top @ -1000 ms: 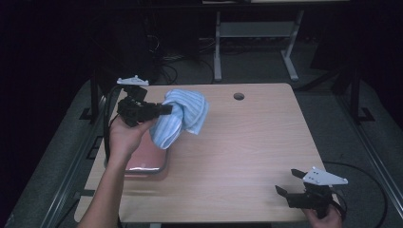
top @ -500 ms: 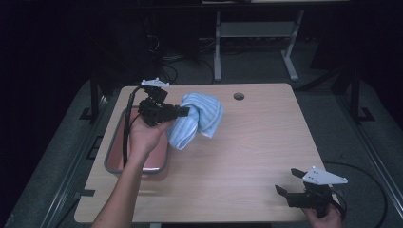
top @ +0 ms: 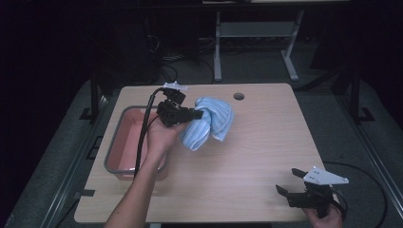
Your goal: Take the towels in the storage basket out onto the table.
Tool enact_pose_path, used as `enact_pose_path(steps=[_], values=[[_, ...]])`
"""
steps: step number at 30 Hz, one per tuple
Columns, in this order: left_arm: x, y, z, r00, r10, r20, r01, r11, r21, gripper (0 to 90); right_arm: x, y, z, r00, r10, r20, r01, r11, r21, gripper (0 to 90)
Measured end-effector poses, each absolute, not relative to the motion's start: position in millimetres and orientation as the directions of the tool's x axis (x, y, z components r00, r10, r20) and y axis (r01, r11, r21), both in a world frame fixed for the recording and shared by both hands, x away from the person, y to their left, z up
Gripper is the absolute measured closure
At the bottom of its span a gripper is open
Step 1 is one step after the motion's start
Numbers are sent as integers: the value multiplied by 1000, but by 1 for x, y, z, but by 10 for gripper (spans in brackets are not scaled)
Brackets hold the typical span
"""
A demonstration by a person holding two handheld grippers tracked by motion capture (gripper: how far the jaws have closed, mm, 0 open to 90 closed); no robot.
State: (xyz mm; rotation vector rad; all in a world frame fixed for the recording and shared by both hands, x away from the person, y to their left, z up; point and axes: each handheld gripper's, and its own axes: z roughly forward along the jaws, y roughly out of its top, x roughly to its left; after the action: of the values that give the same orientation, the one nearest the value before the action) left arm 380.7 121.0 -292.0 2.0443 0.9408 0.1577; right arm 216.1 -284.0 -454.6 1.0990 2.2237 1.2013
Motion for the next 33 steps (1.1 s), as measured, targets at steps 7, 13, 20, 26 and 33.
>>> enact_pose_path(steps=[7,13,20,26,33], values=[[386,104,-305,708,668,-228,571,-352,742,802,216,-285,-454,-620,784,31,455,327,829,144],[389,86,-324,706,677,-208,577,-380,723,801,216,-285,-454,-621,783,32,454,325,830,144],[392,67,-345,707,671,-221,588,-385,712,799,215,-285,-454,-621,783,34,454,324,830,144],[394,53,-361,703,675,-223,598,-392,699,795,215,-285,-454,-622,782,36,454,324,830,144],[394,40,-385,696,679,-234,609,-386,693,787,215,-285,-454,-625,780,34,451,325,831,144]])
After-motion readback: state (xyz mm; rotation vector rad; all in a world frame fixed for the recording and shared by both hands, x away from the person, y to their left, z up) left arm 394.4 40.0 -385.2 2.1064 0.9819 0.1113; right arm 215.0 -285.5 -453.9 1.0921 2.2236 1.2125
